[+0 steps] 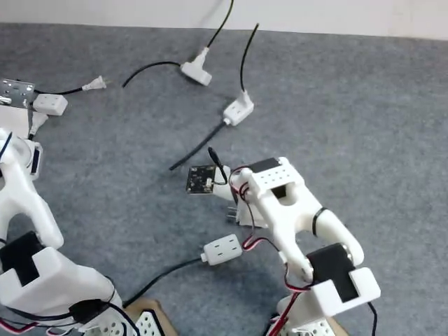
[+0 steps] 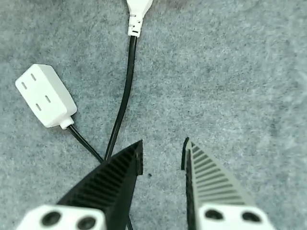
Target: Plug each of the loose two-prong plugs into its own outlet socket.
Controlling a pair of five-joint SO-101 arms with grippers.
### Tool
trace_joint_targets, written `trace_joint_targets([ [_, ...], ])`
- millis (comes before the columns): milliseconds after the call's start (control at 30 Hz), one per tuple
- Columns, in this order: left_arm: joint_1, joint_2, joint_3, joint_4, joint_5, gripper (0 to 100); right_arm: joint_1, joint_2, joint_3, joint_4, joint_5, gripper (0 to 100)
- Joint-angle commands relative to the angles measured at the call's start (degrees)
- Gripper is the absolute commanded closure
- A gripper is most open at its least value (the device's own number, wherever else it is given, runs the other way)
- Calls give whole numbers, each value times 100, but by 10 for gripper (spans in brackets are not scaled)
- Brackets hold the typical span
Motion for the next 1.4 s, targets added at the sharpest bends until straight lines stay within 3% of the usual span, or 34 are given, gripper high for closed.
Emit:
trace_joint_targets([
  [0, -66, -242, -31, -62, -44, 849, -75, -40, -48, 347, -44, 991],
  [133, -40, -242, 66, -53, -44, 849, -92, -127, -444, 1086, -62, 991],
  [300, 435, -277, 198, 413, -53, 849, -84, -400, -2967, 3547, -70, 991],
  [433, 1130, -505, -110, 1248, 273, 851, -92, -374, -4831, 4110, -1011, 991],
  [567, 1736, -1481, -13, 1187, 1327, 853, -145, -207, -4840, 3090, -2224, 990],
  [733, 2554, -3538, 1675, 290, 1741, 851, -734, -259, -4312, 1666, -2954, 990],
  [833, 2774, -4532, 2905, -185, 1749, 850, -787, -207, -4224, 1235, -3411, 990],
  [1000, 2853, -5684, 4505, -818, 1732, 850, -734, -207, -3538, 743, -3508, 990],
  [1233, 2905, -7160, 5789, -844, 1495, 852, 22, -233, -2440, -321, -3807, 990],
  [1367, 3081, -8207, 6448, -923, 1503, 852, 198, -233, -2308, -409, -4264, 990],
])
